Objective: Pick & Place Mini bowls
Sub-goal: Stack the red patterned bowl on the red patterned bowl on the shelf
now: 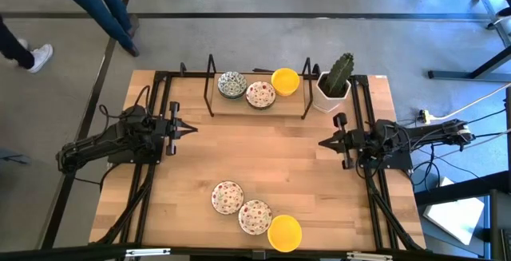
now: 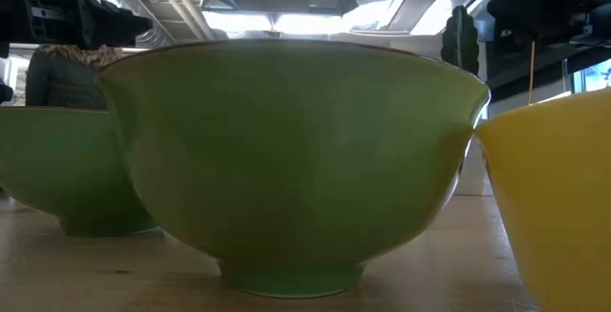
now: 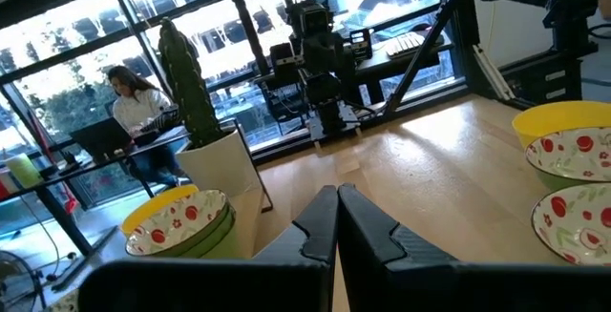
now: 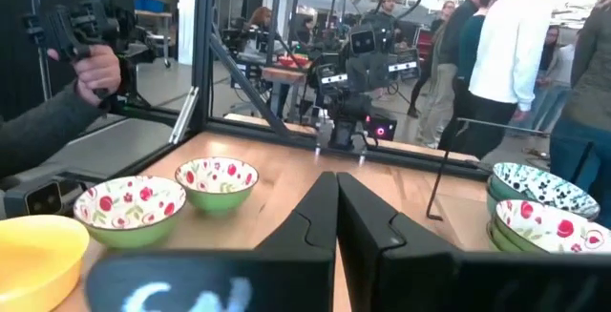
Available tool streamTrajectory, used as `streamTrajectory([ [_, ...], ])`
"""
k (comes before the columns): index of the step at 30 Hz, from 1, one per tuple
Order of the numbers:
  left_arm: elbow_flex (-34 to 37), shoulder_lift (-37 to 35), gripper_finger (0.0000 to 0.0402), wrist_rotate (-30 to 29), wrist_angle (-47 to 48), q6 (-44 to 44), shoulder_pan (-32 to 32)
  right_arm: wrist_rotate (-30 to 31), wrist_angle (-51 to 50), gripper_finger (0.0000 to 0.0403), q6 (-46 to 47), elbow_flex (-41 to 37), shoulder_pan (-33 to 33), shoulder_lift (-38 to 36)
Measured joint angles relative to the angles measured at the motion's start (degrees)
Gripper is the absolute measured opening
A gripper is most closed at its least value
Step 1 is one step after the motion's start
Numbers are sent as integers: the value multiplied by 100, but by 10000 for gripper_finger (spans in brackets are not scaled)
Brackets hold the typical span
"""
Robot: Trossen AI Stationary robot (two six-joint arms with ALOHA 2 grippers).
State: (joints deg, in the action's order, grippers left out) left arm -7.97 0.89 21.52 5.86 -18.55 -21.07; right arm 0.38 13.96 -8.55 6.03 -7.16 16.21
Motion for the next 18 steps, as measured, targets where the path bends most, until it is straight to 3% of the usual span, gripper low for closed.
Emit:
streamTrajectory([
  [9,-1,2,6,-476,-124,158,0,2,-12,7,-42,-1,3,0],
  [14,-4,285,6,-1128,-1023,586,1,2,-11,7,-79,-1,3,0],
  [18,-19,975,6,-995,-1819,644,129,4,-9,7,-83,-1,7,0],
])
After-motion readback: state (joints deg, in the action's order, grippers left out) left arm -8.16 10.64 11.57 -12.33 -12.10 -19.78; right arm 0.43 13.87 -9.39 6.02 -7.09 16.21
